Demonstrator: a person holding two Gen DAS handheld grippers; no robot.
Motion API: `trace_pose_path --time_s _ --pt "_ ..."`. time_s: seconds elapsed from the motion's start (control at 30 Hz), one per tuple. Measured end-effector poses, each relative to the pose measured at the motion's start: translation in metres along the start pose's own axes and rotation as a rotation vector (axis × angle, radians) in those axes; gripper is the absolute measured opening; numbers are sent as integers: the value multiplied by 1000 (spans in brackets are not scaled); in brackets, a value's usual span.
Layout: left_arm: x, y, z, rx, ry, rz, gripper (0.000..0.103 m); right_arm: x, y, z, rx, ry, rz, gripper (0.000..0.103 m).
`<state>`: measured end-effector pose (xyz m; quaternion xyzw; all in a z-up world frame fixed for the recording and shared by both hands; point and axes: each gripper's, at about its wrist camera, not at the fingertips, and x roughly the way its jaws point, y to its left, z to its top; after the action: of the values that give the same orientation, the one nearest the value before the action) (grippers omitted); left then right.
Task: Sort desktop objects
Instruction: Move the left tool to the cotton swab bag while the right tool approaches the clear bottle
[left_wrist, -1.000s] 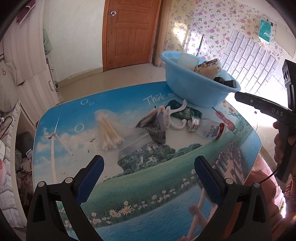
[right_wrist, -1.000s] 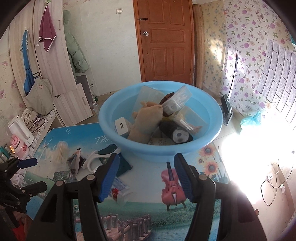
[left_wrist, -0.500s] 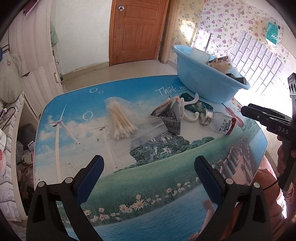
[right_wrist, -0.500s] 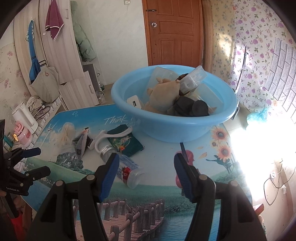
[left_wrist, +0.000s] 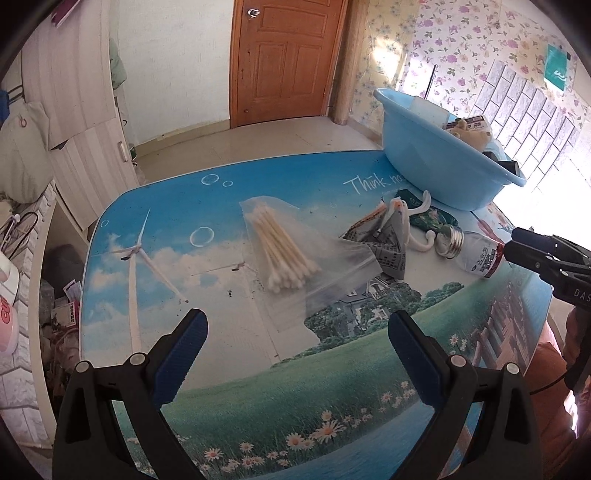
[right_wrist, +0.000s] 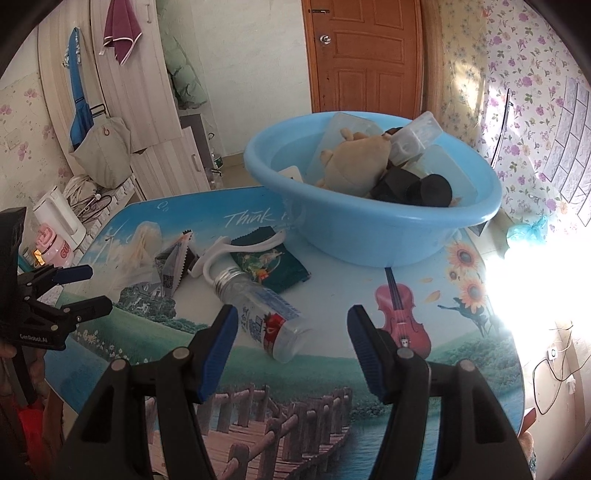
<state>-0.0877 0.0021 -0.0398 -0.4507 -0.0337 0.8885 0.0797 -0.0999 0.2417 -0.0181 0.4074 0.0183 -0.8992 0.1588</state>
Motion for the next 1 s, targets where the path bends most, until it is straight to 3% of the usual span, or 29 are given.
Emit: trace_pose_path --time_s 0.4,0.6,0.63,0.83,0.93,1.0 --pt "30 1 29 -46 36 -75 98 26 8 -2 -54 52 27 61" --pt "42 -9 38 -20 54 -69 98 40 13 -4 -90 89 25 61" --pt "43 -9 37 -17 58 -71 97 41 14 -5 -95 92 30 61" --pt "39 -12 35 19 49 -49 62 41 21 -7 -128 97 58 61" --pt "34 -8 33 12 47 -72 58 40 22 -8 -132 90 65 60" --pt "30 -9 31 19 48 -77 58 38 21 -8 -130 91 75 50"
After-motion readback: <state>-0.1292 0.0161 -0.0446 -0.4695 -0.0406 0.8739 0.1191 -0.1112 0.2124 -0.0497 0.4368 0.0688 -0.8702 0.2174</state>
